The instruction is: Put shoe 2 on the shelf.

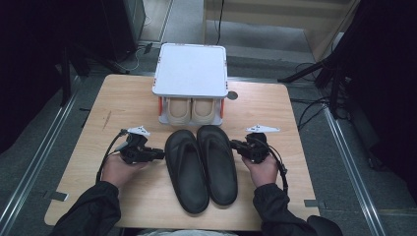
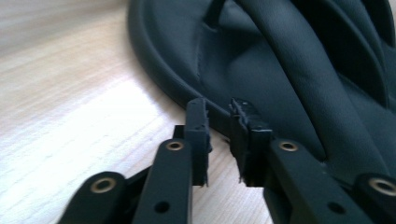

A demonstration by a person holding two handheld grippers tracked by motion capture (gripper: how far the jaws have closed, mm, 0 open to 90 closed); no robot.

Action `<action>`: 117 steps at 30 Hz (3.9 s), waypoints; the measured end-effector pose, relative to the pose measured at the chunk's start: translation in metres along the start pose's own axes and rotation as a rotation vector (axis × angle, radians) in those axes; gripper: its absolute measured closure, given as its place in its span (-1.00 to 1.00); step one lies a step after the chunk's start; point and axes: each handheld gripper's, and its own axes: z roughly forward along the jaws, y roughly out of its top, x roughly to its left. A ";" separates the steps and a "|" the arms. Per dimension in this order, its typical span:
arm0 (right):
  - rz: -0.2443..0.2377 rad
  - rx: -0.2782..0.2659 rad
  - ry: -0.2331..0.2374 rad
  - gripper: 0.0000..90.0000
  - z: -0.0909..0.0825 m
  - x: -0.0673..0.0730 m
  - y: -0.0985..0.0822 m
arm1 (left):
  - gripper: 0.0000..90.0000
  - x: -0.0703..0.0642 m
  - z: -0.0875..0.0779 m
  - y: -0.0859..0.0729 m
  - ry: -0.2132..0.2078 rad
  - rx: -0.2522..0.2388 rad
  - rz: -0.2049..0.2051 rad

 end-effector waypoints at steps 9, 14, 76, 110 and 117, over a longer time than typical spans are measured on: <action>-0.031 -0.041 0.028 0.71 -0.014 0.024 0.001 | 0.35 0.003 -0.013 0.003 -0.001 -0.050 -0.018; -0.021 -0.045 0.047 0.56 -0.015 0.037 -0.004 | 0.18 0.002 -0.018 0.003 -0.027 -0.052 -0.052; -0.012 0.025 -0.079 0.42 0.048 0.104 -0.032 | 0.03 0.015 -0.043 0.004 0.052 -0.119 -0.046; -0.029 0.114 0.025 0.70 0.015 0.083 -0.018 | -0.02 0.021 -0.049 0.003 0.072 -0.150 -0.069; -0.177 0.155 0.158 0.70 0.002 0.083 -0.006 | -0.04 0.025 -0.053 0.001 0.084 -0.152 -0.081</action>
